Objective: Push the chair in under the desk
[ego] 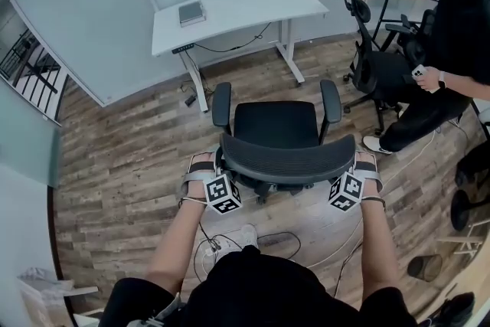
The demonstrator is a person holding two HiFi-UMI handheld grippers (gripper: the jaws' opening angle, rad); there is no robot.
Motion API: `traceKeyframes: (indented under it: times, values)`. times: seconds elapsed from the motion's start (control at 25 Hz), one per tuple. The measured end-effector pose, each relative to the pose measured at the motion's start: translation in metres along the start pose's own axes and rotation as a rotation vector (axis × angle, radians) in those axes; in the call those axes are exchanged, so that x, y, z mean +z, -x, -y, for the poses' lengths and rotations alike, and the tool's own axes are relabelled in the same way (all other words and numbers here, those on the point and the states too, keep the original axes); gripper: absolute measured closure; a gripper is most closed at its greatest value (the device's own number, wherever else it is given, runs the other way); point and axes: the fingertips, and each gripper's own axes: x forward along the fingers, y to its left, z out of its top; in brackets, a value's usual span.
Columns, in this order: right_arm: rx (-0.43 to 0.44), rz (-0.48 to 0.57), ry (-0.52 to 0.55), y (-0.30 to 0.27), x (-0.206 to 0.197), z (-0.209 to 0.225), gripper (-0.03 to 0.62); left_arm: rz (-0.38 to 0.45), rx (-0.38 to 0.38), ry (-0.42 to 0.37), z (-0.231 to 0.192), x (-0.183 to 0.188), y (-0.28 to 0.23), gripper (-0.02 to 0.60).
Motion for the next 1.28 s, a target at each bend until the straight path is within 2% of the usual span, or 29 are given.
traceKeyframes:
  times: [0.32, 0.56, 0.8, 1.28]
  values:
    - [0.000, -0.004, -0.003, -0.030, 0.010, 0.021, 0.062, 0.019, -0.021, -0.083, -0.017, -0.009, -0.027, 0.137]
    - [0.041, -0.041, -0.006, -0.047, 0.012, 0.034, 0.062, 0.034, -0.039, -0.091, -0.036, -0.008, -0.048, 0.137]
    - [0.035, -0.042, -0.007, -0.076, 0.022, 0.059, 0.062, 0.021, -0.054, -0.116, -0.065, -0.014, -0.076, 0.138]
    - [0.047, -0.011, 0.021, -0.126, 0.038, 0.098, 0.062, 0.004, -0.022, -0.078, -0.103, -0.017, -0.117, 0.137]
